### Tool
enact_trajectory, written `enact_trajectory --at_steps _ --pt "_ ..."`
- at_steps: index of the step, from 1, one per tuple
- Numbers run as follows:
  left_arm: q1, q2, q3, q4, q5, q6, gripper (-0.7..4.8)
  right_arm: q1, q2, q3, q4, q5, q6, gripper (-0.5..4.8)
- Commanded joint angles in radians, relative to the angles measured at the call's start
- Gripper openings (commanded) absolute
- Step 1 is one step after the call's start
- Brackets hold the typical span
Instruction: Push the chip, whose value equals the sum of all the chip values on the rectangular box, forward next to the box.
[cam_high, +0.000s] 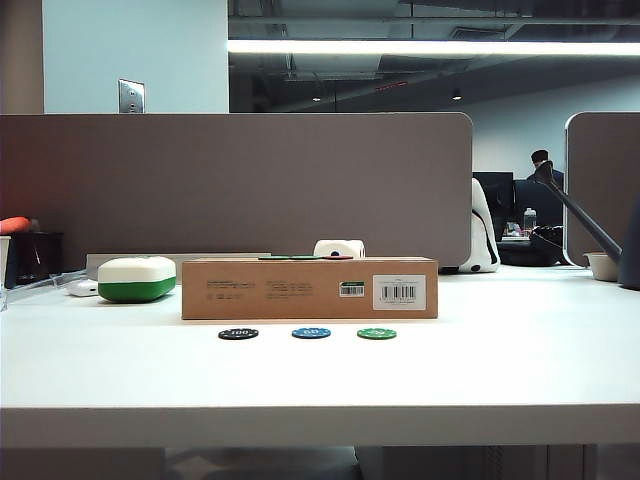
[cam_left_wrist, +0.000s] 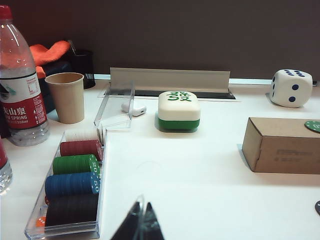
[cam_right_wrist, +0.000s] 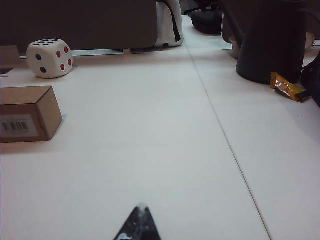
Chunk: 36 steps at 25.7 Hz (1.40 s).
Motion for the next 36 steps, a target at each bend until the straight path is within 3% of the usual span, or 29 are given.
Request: enact_trajectory --at_steps 1,10,16,18,24,29,33,36 --pt "0.002 0.000 0.004 0.009 -0.001 0.000 -0.05 -0.001 0.000 -0.005 0.011 -0.001 0.004 -0.05" --pt "0.002 0.000 0.016 0.001 -0.001 0.000 -0.05 -0.001 0.000 -0.005 0.011 -0.001 0.004 -0.05" --pt "0.000 0.039 0.136 -0.175 -0.001 0.000 -0.05 -0.001 0.000 -0.005 0.013 -0.001 0.005 -0.05" --pt "0.000 0.116 0.202 -0.241 -0.001 0.000 -0.05 0.000 0.000 -0.005 0.013 -0.002 0.005 -0.05" --pt "-0.015 0.377 0.362 -0.253 -0.003 0.000 -0.05 0.000 0.000 -0.005 0.020 -0.002 0.005 -0.05" --pt "-0.127 0.661 0.551 -0.252 -0.005 0.000 -0.05 0.000 0.000 -0.005 0.034 -0.003 0.042 -0.05" --pt "-0.306 0.931 0.741 -0.248 -0.002 0.000 -0.05 0.000 0.000 -0.005 0.071 -0.003 0.134 -0.05" --pt "-0.376 1.071 0.832 -0.245 0.003 0.000 -0.05 0.000 0.000 -0.005 0.090 -0.004 0.254 -0.05"
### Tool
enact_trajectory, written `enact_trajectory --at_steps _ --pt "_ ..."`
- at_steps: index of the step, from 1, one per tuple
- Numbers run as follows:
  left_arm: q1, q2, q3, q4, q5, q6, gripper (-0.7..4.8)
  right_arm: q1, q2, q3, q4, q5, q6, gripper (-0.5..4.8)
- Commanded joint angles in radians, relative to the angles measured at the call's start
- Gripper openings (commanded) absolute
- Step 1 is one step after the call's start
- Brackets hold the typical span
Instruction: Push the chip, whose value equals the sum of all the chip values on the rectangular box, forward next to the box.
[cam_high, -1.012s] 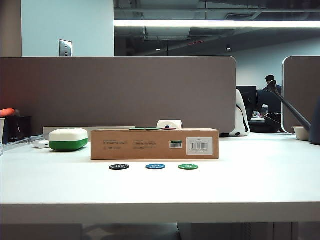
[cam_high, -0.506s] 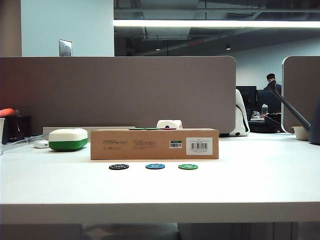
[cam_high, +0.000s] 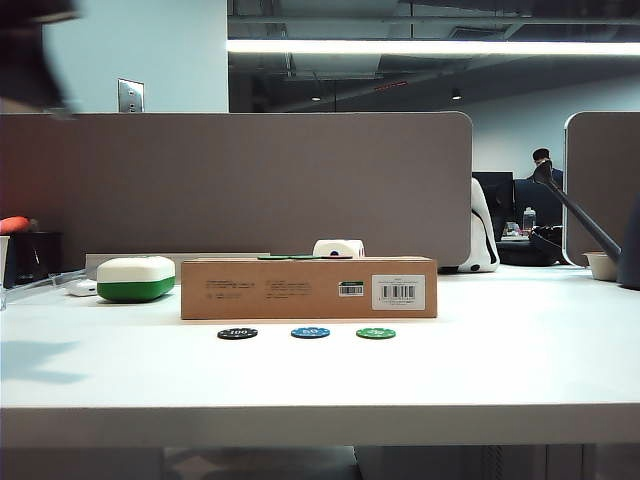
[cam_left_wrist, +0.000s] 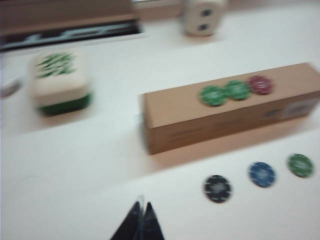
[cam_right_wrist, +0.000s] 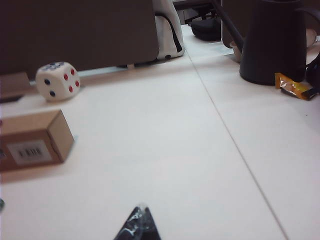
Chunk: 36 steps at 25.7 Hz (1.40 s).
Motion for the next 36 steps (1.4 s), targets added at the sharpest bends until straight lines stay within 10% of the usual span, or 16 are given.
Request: enact_trajectory --at_steps 1,9,36 --pt "-0.057 0.134 0.092 -0.003 0.005 0.000 -0.05 0.000 0.000 -0.005 0.046 -0.003 0.167 -0.05" --pt "-0.196 0.461 0.249 0.026 0.001 0.000 -0.05 0.000 0.000 -0.005 0.051 -0.004 0.359 -0.05" --pt "-0.235 0.481 0.251 0.071 0.025 0.000 -0.05 0.001 0.000 0.000 0.054 -0.290 0.645 -0.05"
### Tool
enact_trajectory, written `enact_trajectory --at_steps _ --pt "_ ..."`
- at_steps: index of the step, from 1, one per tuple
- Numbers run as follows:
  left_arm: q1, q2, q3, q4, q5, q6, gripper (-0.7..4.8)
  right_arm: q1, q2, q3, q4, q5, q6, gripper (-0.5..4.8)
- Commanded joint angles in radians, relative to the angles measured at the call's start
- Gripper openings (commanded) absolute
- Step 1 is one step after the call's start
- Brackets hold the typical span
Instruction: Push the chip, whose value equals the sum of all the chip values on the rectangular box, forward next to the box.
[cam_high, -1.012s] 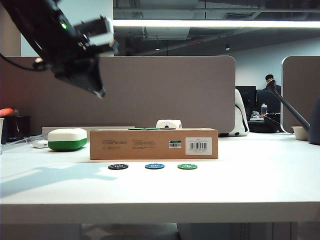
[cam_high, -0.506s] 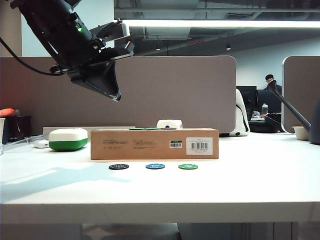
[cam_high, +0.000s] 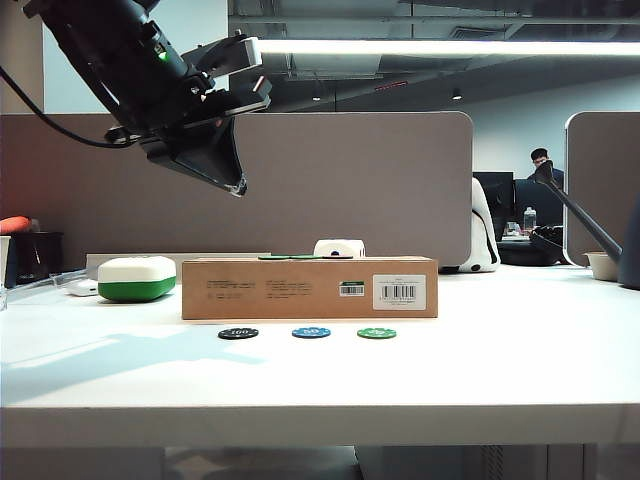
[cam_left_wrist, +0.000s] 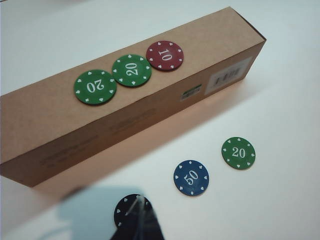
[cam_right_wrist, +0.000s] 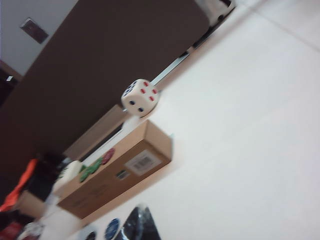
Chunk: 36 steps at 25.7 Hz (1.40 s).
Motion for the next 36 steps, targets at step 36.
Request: enact_trajectory --at_steps 36 --pt "0.000 -0.003 0.003 0.013 0.000 0.000 -0.05 0.462 1.168 0.514 0.265 0.063 -0.131 -0.05"
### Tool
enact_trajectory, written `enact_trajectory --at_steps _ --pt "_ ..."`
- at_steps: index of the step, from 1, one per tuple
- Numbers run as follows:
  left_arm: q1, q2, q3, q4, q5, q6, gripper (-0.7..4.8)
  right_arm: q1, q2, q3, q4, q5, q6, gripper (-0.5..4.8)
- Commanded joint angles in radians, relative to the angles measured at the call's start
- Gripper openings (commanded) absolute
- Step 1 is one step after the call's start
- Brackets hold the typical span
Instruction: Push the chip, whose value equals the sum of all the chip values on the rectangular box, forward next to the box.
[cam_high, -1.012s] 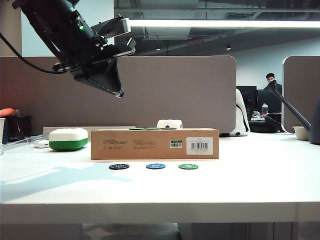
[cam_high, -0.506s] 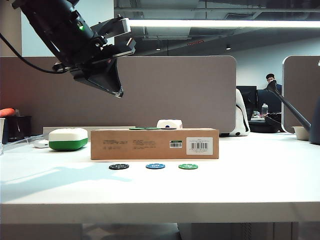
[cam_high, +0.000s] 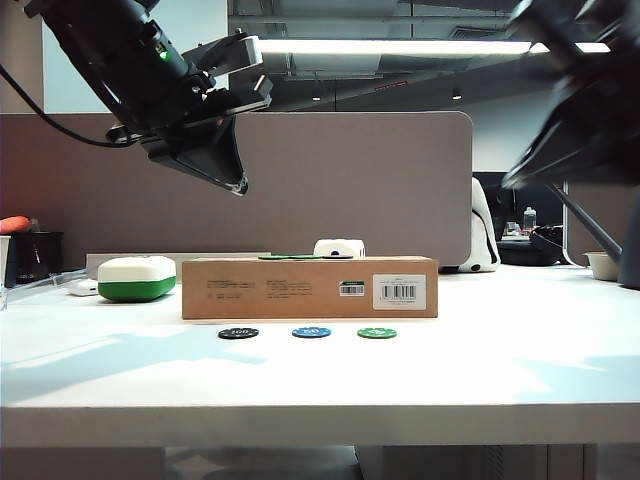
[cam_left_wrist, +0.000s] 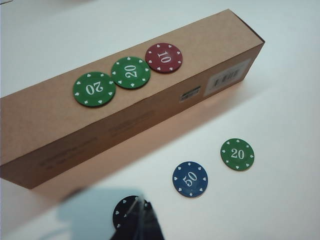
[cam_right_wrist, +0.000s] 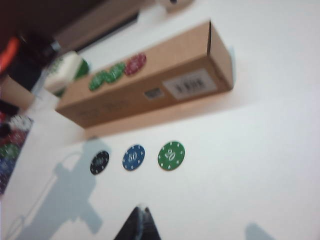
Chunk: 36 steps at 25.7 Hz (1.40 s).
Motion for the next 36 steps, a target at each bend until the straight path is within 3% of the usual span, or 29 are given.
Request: enact_trajectory --at_steps 1,5,8,10,13,19,36 --pt "-0.001 -0.003 0.003 0.009 0.002 0.000 -0.05 0.000 0.257 0.143 0.028 -0.151 -0.008 -0.05" --pt "-0.001 -0.003 0.003 0.009 0.001 0.000 -0.05 0.021 0.532 0.308 0.029 -0.335 -0.085 -0.05" --pt "-0.001 -0.003 0.003 0.007 0.002 0.000 -0.05 0.058 0.703 0.430 0.020 -0.396 -0.108 -0.05" --pt "-0.001 -0.003 0.003 0.017 0.001 0.001 -0.05 0.076 0.745 0.466 0.019 -0.392 -0.110 -0.05" --pt "-0.001 -0.003 0.003 0.018 0.002 0.000 -0.05 0.113 0.795 0.513 -0.014 -0.307 -0.144 -0.05" --pt "-0.001 -0.003 0.003 0.016 0.002 0.000 -0.05 0.127 0.882 0.631 -0.184 -0.205 -0.224 -0.05" --pt "-0.001 -0.003 0.003 0.017 0.002 0.000 -0.05 0.135 0.966 0.712 -0.242 -0.144 -0.295 -0.05"
